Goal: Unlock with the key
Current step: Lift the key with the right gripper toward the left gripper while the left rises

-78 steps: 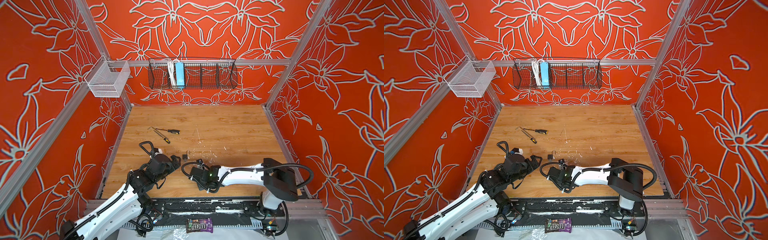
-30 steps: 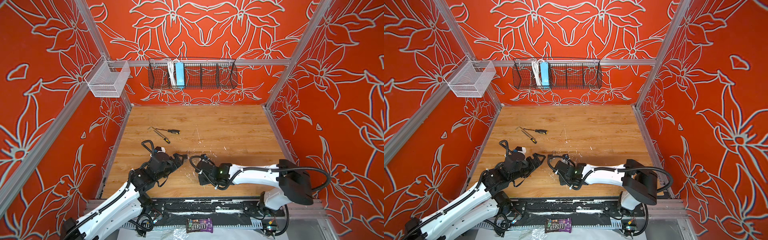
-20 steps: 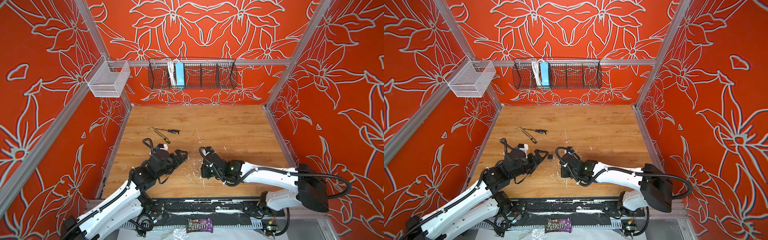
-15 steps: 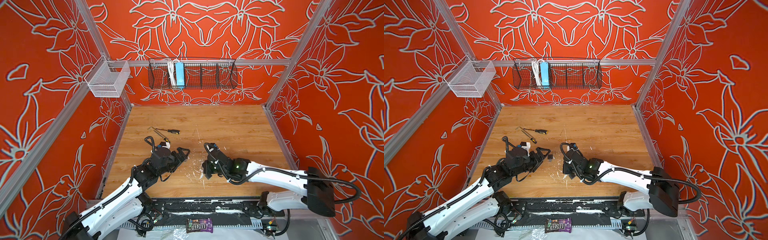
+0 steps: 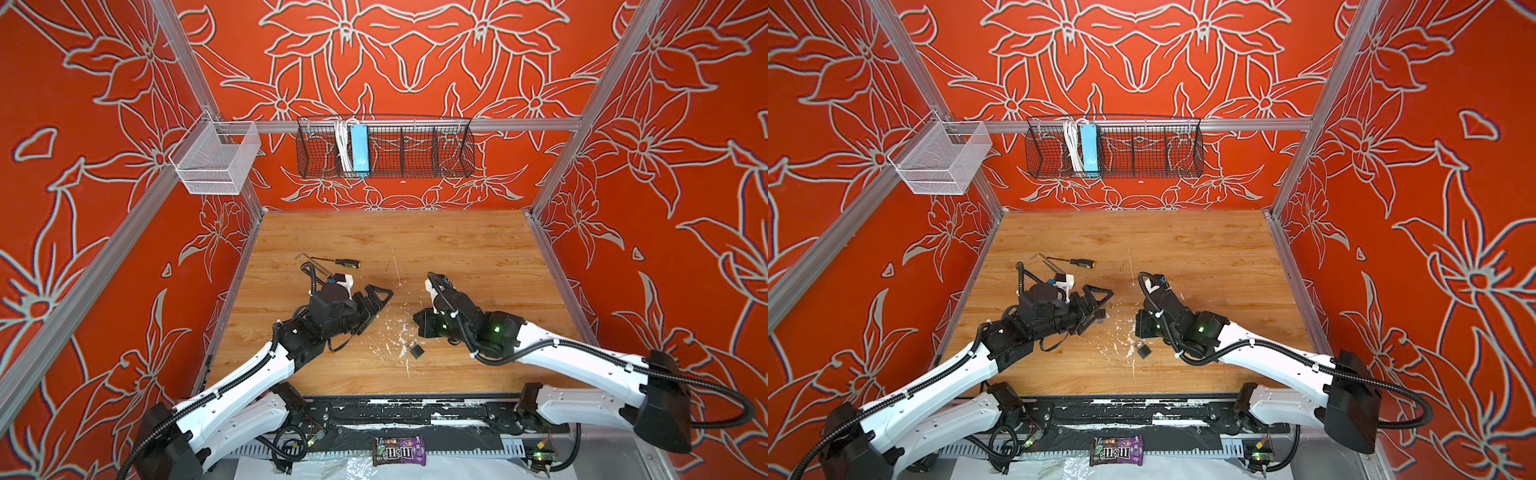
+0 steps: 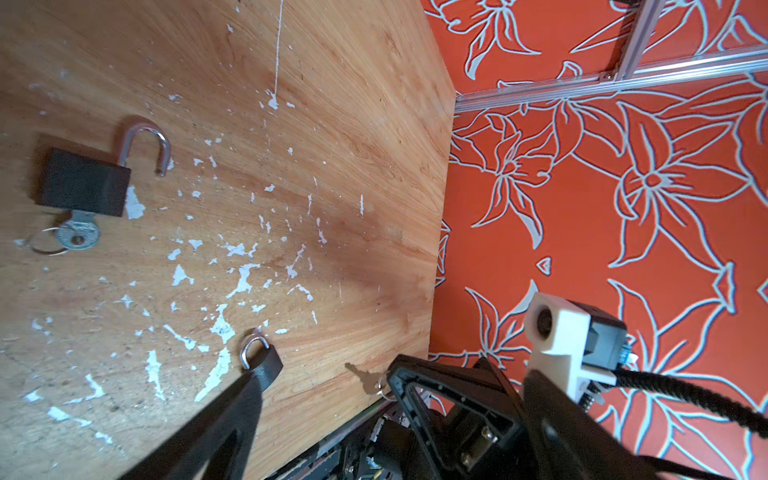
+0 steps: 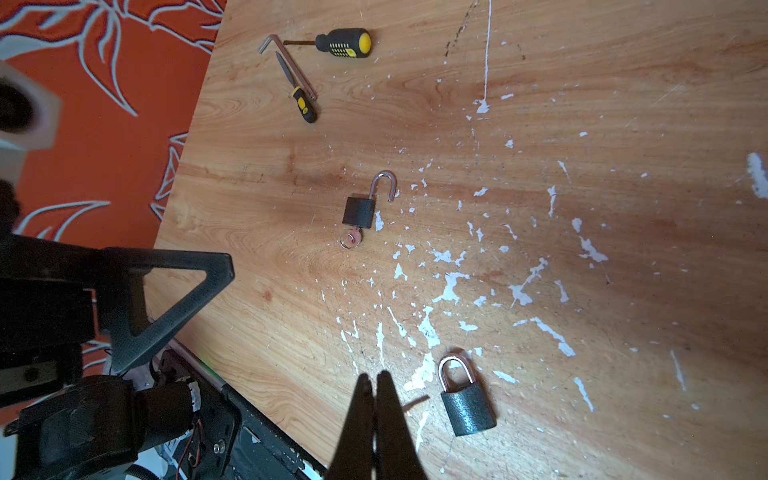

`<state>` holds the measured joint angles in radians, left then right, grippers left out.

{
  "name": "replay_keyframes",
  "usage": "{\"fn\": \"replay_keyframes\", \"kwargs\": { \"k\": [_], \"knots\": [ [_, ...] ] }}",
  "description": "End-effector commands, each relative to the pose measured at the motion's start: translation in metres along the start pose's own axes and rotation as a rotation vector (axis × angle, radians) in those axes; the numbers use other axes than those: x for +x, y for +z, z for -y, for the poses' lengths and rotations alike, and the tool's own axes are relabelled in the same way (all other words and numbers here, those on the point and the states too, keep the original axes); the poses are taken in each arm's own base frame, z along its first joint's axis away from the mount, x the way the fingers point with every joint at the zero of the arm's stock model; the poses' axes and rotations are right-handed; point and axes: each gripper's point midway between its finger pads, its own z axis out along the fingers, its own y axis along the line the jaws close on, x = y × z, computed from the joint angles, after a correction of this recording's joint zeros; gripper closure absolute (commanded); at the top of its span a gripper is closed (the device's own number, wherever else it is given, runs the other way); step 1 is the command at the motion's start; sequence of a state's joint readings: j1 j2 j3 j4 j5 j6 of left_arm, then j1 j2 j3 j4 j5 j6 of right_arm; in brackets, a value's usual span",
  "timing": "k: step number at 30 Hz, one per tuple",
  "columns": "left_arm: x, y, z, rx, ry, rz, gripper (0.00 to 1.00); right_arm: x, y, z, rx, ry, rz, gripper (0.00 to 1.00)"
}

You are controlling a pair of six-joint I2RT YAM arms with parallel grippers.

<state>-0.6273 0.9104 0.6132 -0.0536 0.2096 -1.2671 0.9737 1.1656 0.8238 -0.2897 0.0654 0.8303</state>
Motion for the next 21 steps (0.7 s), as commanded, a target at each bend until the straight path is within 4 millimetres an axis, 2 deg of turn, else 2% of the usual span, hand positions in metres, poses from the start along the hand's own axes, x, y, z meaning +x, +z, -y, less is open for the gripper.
{"fn": "replay_keyframes", "kwargs": {
  "k": [1,10,15,19,21],
  "knots": [
    [0.000,0.001,0.014,0.064,-0.067,-0.014,0.02,-0.014,-0.008,-0.011,-0.023,-0.028,0.023,1.00],
    [0.000,0.005,0.017,0.083,-0.192,-0.025,0.02,-0.030,-0.006,-0.038,-0.110,-0.040,0.055,1.00],
    [-0.002,0.008,0.028,0.107,-0.239,-0.023,0.02,-0.041,-0.002,-0.060,-0.171,-0.075,0.068,1.00],
    [-0.001,0.011,0.034,0.120,-0.256,-0.039,0.02,-0.047,0.001,-0.070,-0.189,-0.084,0.073,1.00],
    [-0.001,0.020,0.026,0.089,-0.268,-0.037,0.02,-0.050,0.001,-0.075,-0.205,-0.083,0.079,1.00]
  ]
}}
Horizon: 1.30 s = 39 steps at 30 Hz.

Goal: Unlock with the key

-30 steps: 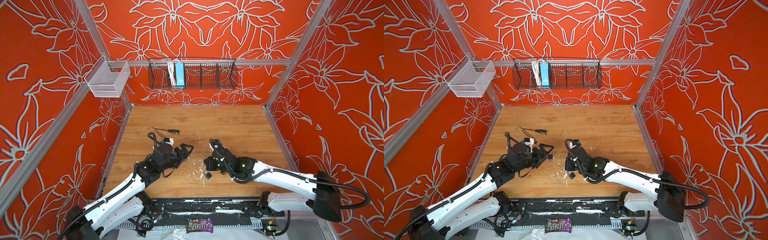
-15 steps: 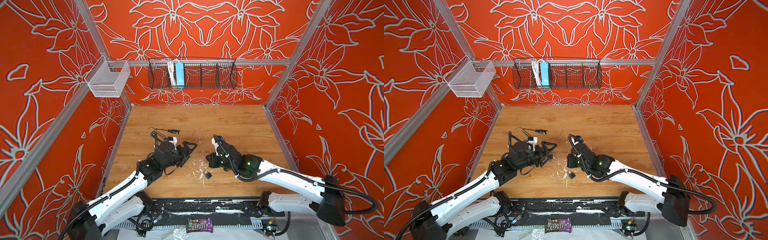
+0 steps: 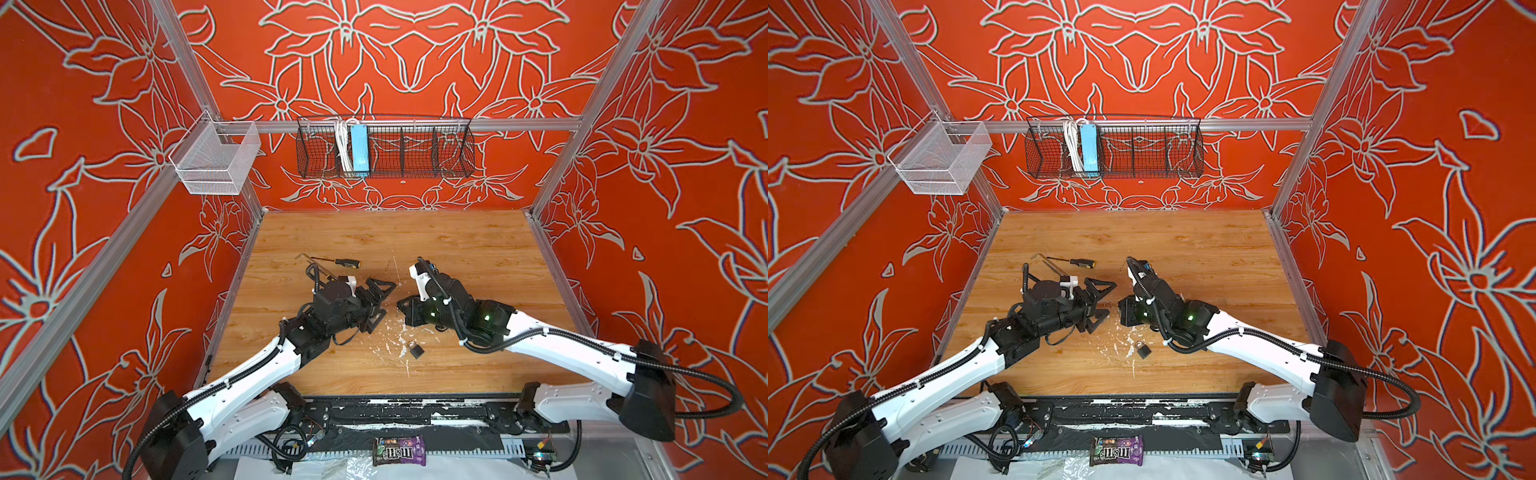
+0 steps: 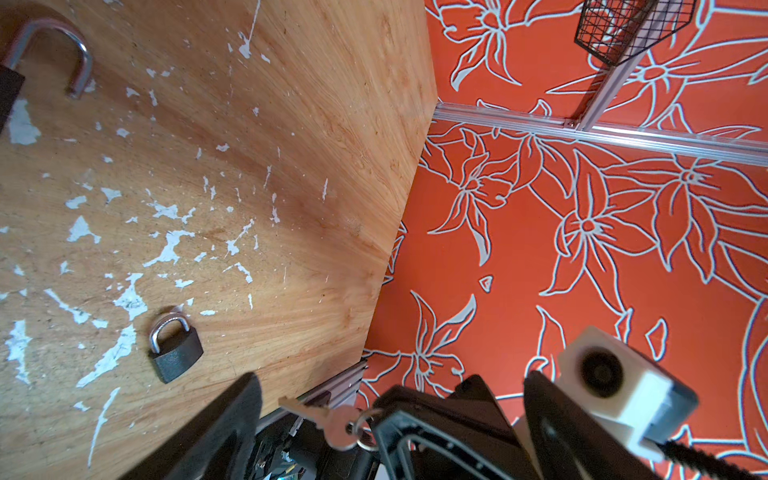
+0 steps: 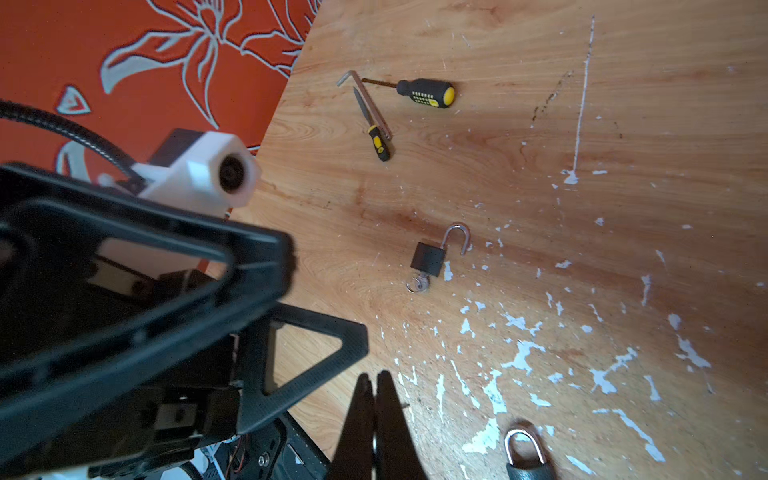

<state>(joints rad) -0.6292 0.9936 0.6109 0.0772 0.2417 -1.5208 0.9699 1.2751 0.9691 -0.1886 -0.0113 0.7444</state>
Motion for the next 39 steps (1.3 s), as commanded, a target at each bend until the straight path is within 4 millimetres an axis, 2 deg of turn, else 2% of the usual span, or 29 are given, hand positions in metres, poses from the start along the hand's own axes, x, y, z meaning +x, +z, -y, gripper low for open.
{"fn": "replay_keyframes", "kwargs": {
  "k": [1,11,14,16,19,25,28,34,39],
  "knots": [
    [0.001,0.004,0.017,0.045,-0.021,-0.008,0.02,-0.018,-0.001,-0.020,-0.064,-0.006,0.040,1.00],
    [-0.003,0.005,0.025,0.093,-0.065,0.013,0.02,-0.028,0.002,-0.034,-0.107,0.004,0.059,1.00],
    [-0.007,0.000,0.025,0.085,-0.035,0.044,0.02,-0.030,0.003,-0.037,-0.109,0.004,0.053,1.00],
    [-0.012,-0.002,0.023,0.075,0.009,0.078,0.02,-0.032,0.001,-0.032,-0.077,0.022,0.056,1.00],
    [-0.019,-0.019,0.042,0.123,0.177,0.136,0.02,-0.033,-0.004,-0.023,-0.028,0.060,0.057,1.00],
    [-0.029,-0.045,0.054,0.096,0.586,0.251,0.00,-0.041,-0.016,-0.014,0.011,0.113,0.049,1.00],
    [-0.016,-0.050,0.059,0.163,0.821,0.230,0.02,-0.048,-0.023,-0.013,0.011,0.134,0.058,1.00],
    [0.009,-0.045,0.051,0.229,1.183,0.142,0.11,-0.054,-0.029,-0.020,-0.015,0.152,0.051,1.00],
    [0.022,-0.043,0.042,0.311,1.338,0.118,0.15,-0.058,-0.032,-0.026,-0.029,0.152,0.052,1.00]
  ]
}}
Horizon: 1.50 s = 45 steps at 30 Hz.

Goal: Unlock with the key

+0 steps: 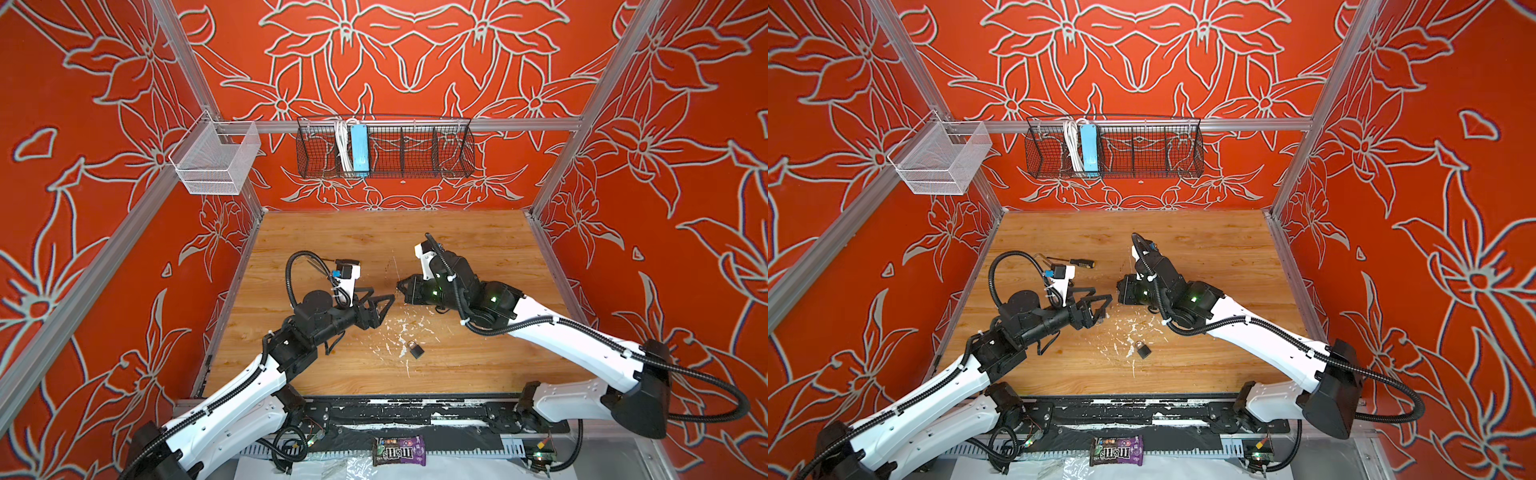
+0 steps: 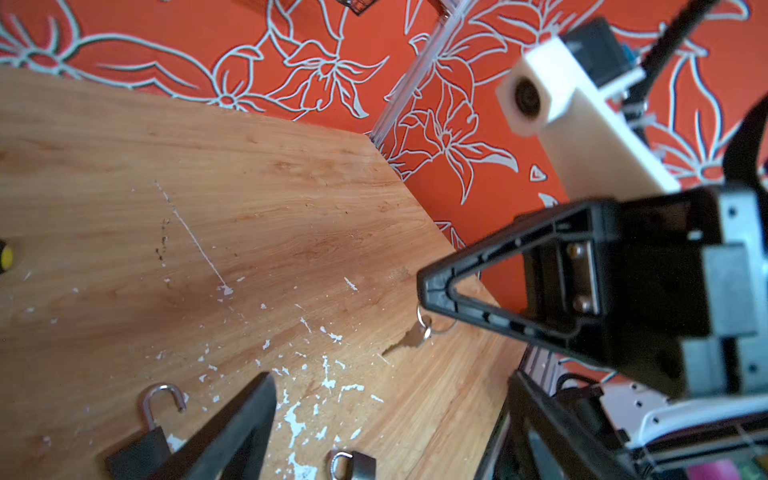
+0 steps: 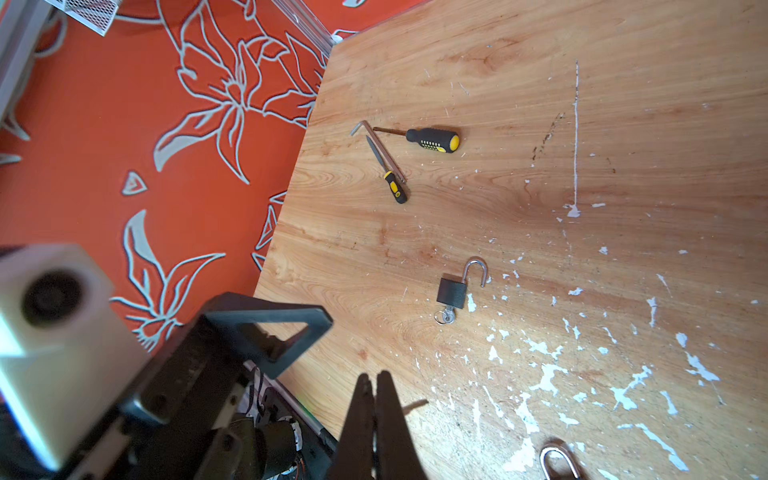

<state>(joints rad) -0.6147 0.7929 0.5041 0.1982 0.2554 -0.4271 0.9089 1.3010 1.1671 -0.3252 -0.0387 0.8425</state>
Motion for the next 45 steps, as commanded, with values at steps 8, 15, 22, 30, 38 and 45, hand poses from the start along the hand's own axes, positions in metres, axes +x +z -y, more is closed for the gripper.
{"fn": "replay_keyframes", "kwargs": {
  "k": [8,15,22,30,38,45],
  "knots": [
    [-0.001,0.003,0.016,0.111,0.279,0.047,0.21,-0.011,-0.015,-0.022,-0.063,0.012,-0.001,1.00],
    [-0.003,0.010,0.028,0.179,0.298,0.035,0.29,-0.014,-0.019,-0.031,-0.092,0.009,-0.005,1.00],
    [-0.010,0.018,0.038,0.224,0.315,0.052,0.49,-0.017,-0.023,-0.036,-0.115,0.010,0.003,1.00],
    [-0.010,0.028,0.039,0.229,0.320,0.043,0.72,-0.020,-0.028,-0.040,-0.134,0.011,0.017,1.00],
    [-0.003,0.035,0.035,0.228,0.322,0.017,0.86,-0.021,-0.030,-0.039,-0.137,0.016,0.029,1.00],
    [-0.004,0.033,0.033,0.211,0.332,0.025,1.00,-0.022,-0.030,-0.032,-0.119,0.022,0.040,1.00]
  ]
}}
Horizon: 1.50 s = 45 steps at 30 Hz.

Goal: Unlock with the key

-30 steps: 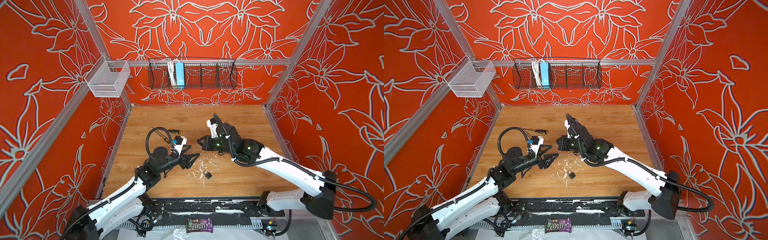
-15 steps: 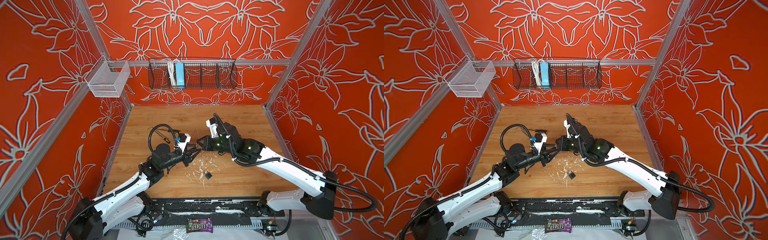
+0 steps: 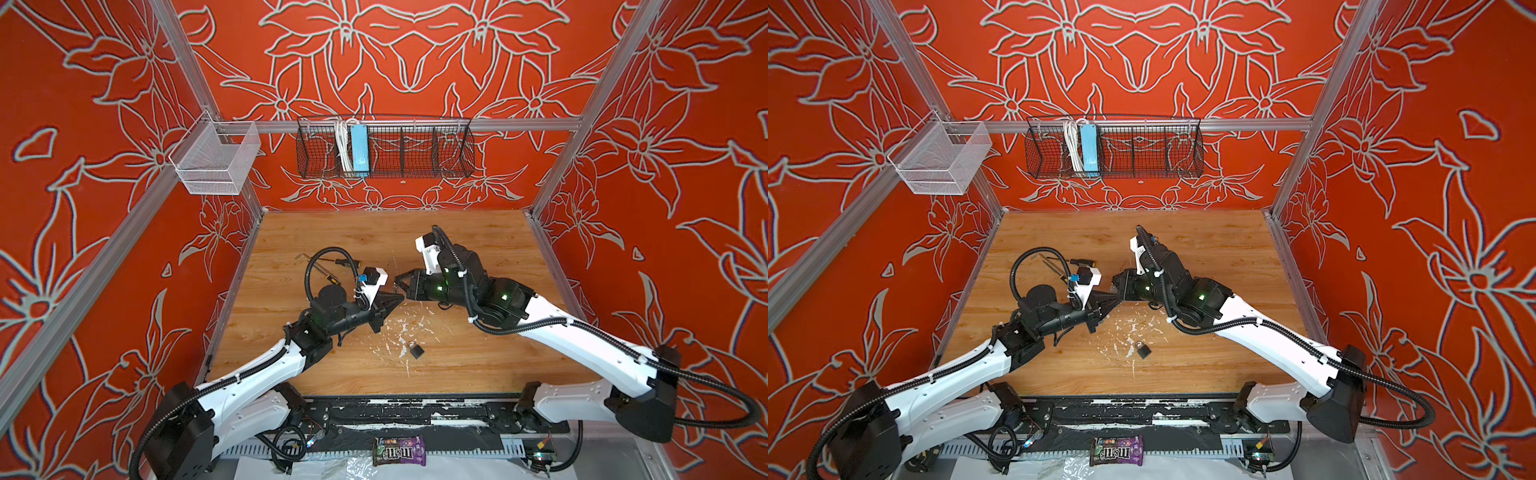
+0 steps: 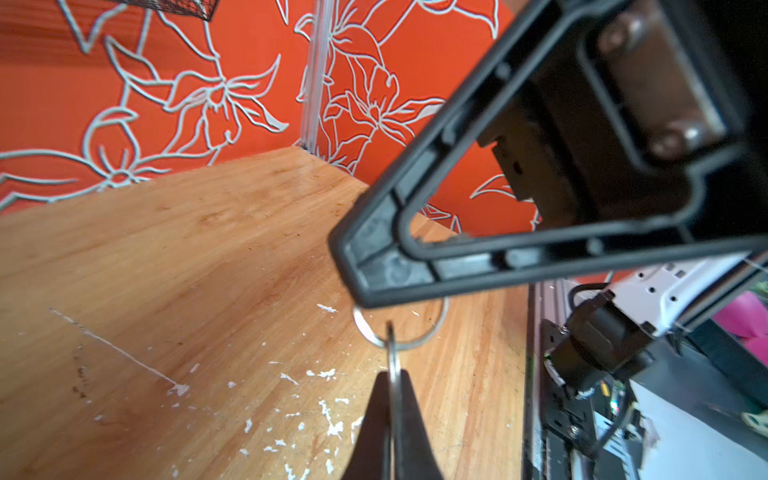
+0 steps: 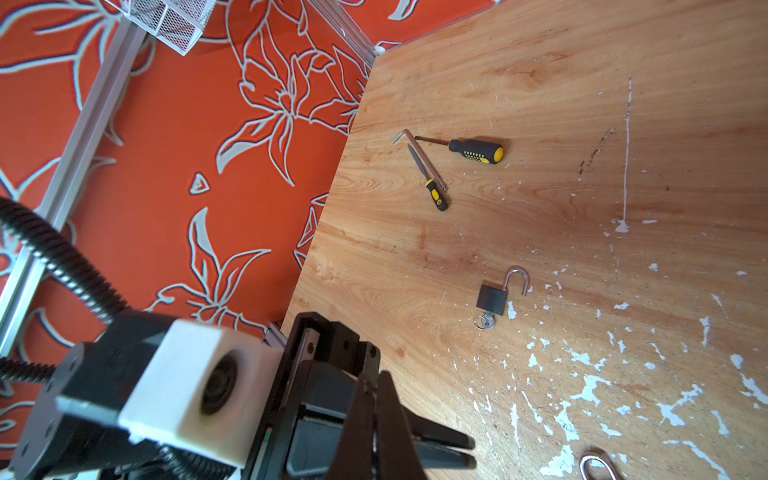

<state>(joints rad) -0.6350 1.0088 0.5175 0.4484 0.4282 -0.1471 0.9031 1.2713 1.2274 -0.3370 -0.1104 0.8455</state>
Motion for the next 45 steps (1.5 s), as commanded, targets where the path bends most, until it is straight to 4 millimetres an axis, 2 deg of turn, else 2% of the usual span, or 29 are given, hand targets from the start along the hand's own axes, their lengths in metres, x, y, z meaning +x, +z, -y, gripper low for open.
{"fn": "replay_keyframes", "kwargs": {
  "k": [1,4,6,10,16,22,26,33,37,45],
  "knots": [
    [-0.015,-0.002,0.005,0.011,0.042,0.041,1.00,-0.009,-0.008,-0.003,-0.019,0.018,0.035,1.00],
    [-0.013,-0.002,0.005,0.014,0.049,0.025,1.00,-0.007,-0.007,-0.002,-0.021,0.016,0.024,1.00],
    [-0.020,-0.007,0.010,0.017,0.065,0.043,1.00,-0.009,-0.008,-0.001,-0.018,0.012,0.026,1.00],
    [-0.020,-0.007,0.010,0.016,0.064,0.014,1.00,-0.009,-0.009,0.006,-0.009,0.009,0.019,1.00],
    [-0.017,-0.004,0.010,0.022,0.045,-0.042,1.00,-0.006,-0.011,0.013,-0.008,-0.028,-0.024,0.75],
    [-0.011,0.002,0.009,0.053,0.007,-0.125,1.00,-0.009,-0.019,0.026,-0.053,-0.055,-0.056,0.61],
    [-0.011,0.005,0.010,0.082,-0.011,-0.159,1.00,-0.009,-0.024,0.014,-0.200,-0.148,-0.086,0.54],
    [-0.016,0.008,0.023,0.173,-0.020,-0.185,1.00,-0.017,-0.040,0.011,-0.361,-0.251,-0.048,0.49],
    [-0.018,0.009,0.026,0.193,-0.016,-0.195,1.00,-0.011,-0.047,0.000,-0.456,-0.355,-0.054,0.48],
    [-0.023,0.014,0.030,0.230,-0.023,-0.206,1.00,-0.005,-0.043,-0.009,-0.546,-0.406,-0.095,0.48]
  ]
}}
